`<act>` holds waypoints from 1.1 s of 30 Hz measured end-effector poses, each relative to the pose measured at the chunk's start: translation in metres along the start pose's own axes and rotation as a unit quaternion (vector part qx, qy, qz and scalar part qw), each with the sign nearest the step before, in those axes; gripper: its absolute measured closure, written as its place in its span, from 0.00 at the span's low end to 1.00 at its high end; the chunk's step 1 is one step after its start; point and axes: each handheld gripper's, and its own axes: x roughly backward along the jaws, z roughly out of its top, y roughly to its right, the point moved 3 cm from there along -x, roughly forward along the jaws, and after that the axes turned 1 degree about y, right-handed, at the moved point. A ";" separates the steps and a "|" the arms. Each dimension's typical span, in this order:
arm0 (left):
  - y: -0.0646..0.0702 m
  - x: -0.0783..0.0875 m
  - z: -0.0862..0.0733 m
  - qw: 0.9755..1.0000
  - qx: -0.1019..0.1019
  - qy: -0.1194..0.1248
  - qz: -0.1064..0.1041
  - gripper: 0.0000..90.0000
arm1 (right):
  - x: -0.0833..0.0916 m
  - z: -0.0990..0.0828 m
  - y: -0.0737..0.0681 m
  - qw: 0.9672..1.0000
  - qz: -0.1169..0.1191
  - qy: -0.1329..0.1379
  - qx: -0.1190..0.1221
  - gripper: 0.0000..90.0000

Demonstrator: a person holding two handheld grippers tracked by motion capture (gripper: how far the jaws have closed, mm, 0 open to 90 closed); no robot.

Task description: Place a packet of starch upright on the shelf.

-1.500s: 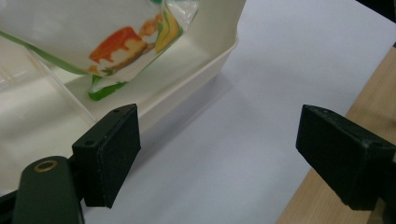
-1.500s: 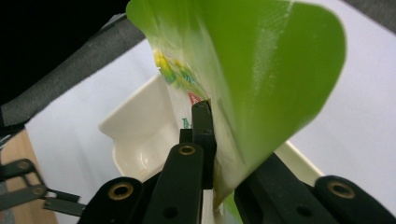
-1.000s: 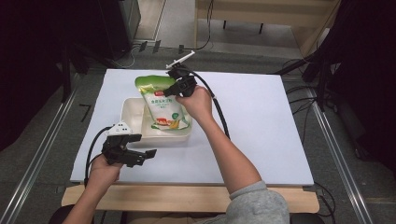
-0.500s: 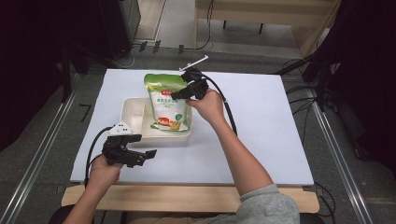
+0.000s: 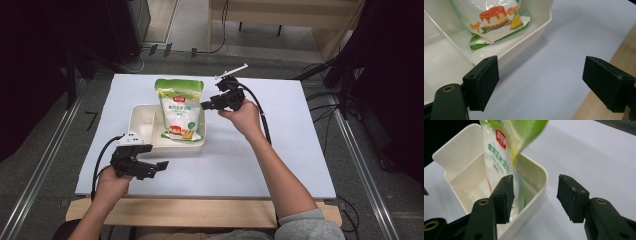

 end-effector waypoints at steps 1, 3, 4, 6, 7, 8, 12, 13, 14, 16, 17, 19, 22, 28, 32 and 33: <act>0.000 0.000 0.000 1.000 0.001 0.000 0.000 0.16 | 0.002 -0.002 0.001 1.000 0.001 0.002 -0.001 0.54; 0.000 0.000 0.000 1.000 0.000 0.001 0.000 0.16 | 0.007 -0.008 0.003 1.000 0.002 0.005 -0.001 0.54; 0.000 0.001 0.000 1.000 0.000 0.001 -0.001 0.16 | 0.009 -0.011 0.004 1.000 0.001 0.005 0.000 0.54; -0.001 0.000 0.000 1.000 0.001 0.001 0.001 0.16 | 0.015 -0.019 0.005 1.000 -0.001 0.001 0.006 0.54; -0.001 0.000 0.000 1.000 0.001 0.000 0.001 0.16 | 0.017 -0.023 0.004 1.000 -0.001 0.001 0.009 0.54; -0.001 0.000 0.000 1.000 -0.001 -0.001 0.000 0.16 | 0.020 -0.027 0.005 1.000 0.000 0.001 0.010 0.54; -0.001 0.000 0.000 1.000 -0.001 -0.003 0.001 0.16 | 0.031 -0.044 0.006 1.000 0.003 0.003 0.005 0.54; -0.001 0.000 -0.001 1.000 0.001 -0.002 0.002 0.16 | 0.034 -0.047 0.006 1.000 0.003 0.003 0.003 0.54; -0.001 0.000 -0.001 1.000 0.000 -0.002 0.002 0.16 | 0.038 -0.052 0.006 1.000 0.006 0.006 0.005 0.54; -0.001 0.000 -0.001 1.000 0.001 -0.002 0.002 0.16 | 0.044 -0.060 0.005 1.000 0.003 0.006 0.003 0.54; -0.001 0.000 -0.001 1.000 0.002 -0.004 0.004 0.16 | 0.047 -0.064 0.006 1.000 0.003 0.009 0.005 0.54; 0.000 -0.001 -0.001 1.000 0.002 -0.003 0.003 0.16 | 0.052 -0.071 0.005 1.000 0.003 0.009 0.006 0.54; 0.000 -0.001 -0.001 1.000 0.001 -0.003 0.003 0.16 | 0.060 -0.081 0.003 1.000 0.003 0.014 0.011 0.54; -0.001 -0.001 -0.001 1.000 0.004 -0.005 0.005 0.16 | 0.071 -0.103 -0.001 1.000 0.002 0.011 0.015 0.54; -0.001 0.000 -0.001 1.000 0.004 -0.006 0.005 0.16 | 0.076 -0.118 -0.001 1.000 0.002 0.020 0.016 0.53; -0.001 -0.001 -0.001 1.000 0.003 -0.006 0.005 0.16 | 0.076 -0.121 -0.001 1.000 0.003 0.021 0.015 0.52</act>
